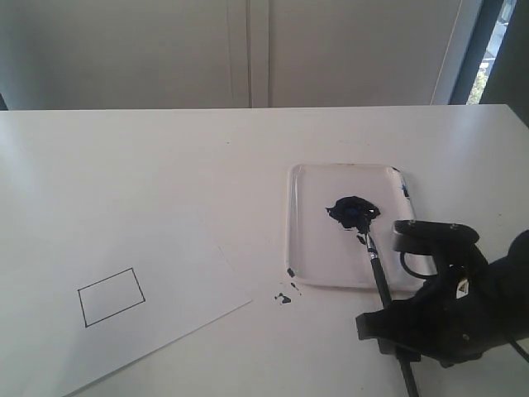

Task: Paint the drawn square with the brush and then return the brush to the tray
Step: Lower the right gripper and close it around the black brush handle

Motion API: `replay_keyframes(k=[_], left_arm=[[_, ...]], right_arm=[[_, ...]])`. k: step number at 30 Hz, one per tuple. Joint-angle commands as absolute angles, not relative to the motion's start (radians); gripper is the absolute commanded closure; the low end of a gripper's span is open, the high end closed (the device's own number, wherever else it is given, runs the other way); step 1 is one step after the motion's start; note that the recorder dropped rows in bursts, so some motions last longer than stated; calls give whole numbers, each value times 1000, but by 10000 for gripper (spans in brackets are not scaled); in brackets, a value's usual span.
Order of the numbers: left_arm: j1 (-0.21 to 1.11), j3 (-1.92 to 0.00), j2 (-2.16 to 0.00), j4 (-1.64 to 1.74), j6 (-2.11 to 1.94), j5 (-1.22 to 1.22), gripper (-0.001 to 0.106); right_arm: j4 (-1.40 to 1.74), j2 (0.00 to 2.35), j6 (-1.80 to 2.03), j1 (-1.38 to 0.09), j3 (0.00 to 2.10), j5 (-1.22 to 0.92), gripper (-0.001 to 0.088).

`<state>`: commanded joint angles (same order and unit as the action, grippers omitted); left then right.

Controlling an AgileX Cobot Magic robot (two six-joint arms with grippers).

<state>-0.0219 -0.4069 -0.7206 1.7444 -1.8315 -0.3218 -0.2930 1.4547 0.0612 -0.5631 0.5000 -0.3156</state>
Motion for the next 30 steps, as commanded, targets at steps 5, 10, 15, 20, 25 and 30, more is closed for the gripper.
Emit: replay_keyframes(k=[5,10,15,20,25,30], left_arm=[[-22,-407,-721,1744,-1831,-322,1053],[-22,-407,-721,1744,-1831,-322,1053],[-22,-407,-721,1744,-1831,-322,1053],[-22,-407,-721,1744,-1831,-322,1053],[-22,-407,-721,1744,-1831,-322,1053],[-22,-407,-721,1744,-1831,-322,1053]], right_arm=[[-293,1512,64,-563,500,-290,409],[-293,1558,64,-563,500,-275,462],[-293,1570,64,-563,500,-272,583],[-293,1570,55,-563,500,-280,767],[-293,1570,45,-563,500,-283,868],[-293,1570,45,-563,500,-277,868]])
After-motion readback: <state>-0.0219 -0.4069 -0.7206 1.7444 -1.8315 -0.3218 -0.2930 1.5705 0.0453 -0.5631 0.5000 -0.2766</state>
